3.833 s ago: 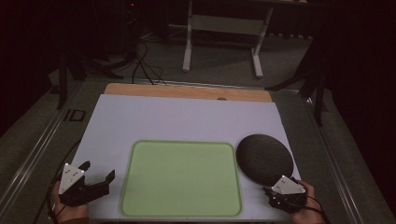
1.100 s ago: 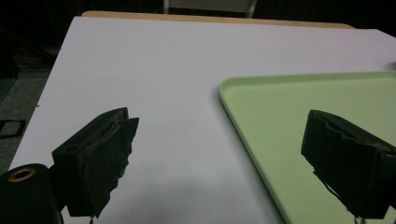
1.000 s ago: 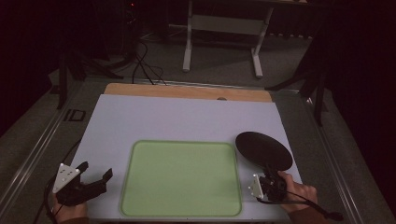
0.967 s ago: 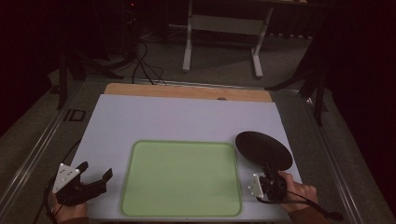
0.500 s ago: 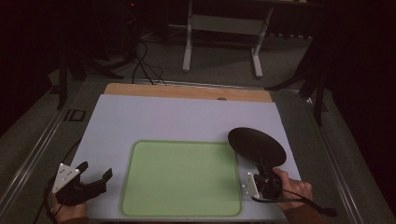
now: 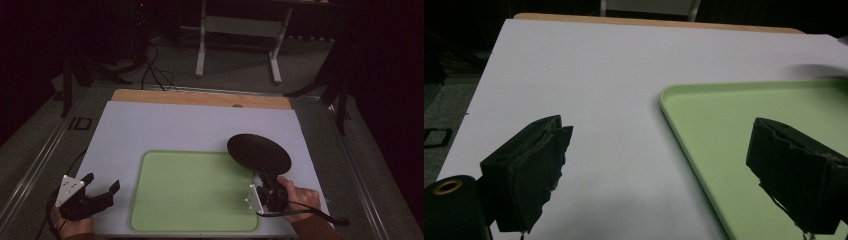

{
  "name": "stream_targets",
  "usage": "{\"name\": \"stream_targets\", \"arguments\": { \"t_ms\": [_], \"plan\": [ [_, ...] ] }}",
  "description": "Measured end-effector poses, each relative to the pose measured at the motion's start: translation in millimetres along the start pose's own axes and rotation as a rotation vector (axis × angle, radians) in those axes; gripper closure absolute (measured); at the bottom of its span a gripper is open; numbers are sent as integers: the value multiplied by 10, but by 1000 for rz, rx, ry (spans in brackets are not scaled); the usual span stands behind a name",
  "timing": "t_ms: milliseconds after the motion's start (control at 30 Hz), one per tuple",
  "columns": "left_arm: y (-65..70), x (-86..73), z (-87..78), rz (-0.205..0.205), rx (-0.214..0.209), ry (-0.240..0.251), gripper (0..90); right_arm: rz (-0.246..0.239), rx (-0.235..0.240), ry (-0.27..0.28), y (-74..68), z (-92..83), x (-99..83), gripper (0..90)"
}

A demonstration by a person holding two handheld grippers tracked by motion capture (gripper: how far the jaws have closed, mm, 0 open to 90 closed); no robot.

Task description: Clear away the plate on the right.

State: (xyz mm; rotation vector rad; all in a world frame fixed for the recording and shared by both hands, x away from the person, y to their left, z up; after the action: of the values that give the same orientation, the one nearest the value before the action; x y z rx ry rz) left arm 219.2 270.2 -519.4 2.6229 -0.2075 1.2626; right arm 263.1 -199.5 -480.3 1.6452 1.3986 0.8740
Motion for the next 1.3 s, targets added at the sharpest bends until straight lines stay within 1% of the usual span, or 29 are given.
{"name": "stream_targets", "arguments": {
  "t_ms": [67, 133, 333, 600, 667, 800, 933, 1100, 1267, 1300],
  "plan": [
    [0, 0, 0, 0, 0, 0, 90, -3, -3, 5, 0, -9, 27, 789],
    [-1, -1, -3, 0, 0, 1, 90, -6, -4, 25, 8, -30, 108, 787],
    [1, 0, -1, 0, 0, 0, 91, -15, -5, 59, -2, -70, 238, 787],
    [2, 1, -2, 1, 2, -1, 91, -35, -4, 95, -61, -127, 364, 786],
    [2, 1, -2, 1, 2, 0, 91, -35, -4, 95, -61, -127, 364, 786],
    [3, 2, -2, 0, 1, 1, 91, -48, -6, 122, -80, -193, 447, 785],
    [3, 4, -3, 1, 1, 2, 91, -48, 5, 139, -94, -234, 510, 784],
    [1, 4, -3, 0, 1, 3, 91, -61, 18, 159, -142, -276, 586, 784],
    [2, 4, -3, 0, 2, 2, 91, -75, 20, 180, -183, -321, 651, 784],
    [3, 4, -4, 2, 2, 2, 91, -80, 24, 195, -200, -347, 693, 784]
  ]
}}
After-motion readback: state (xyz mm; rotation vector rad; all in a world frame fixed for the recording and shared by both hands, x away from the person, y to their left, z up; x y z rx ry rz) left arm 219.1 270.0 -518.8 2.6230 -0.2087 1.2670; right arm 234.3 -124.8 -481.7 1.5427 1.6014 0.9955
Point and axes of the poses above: each handheld gripper's, and its own axes: z roughly forward along the jaws, x roughly out of its top, y roughly to its right, the point moved 4 cm from there along z, roughly forward along the jaws, and after that the axes turned 13 degrees about -y, right-handed, at the moved point
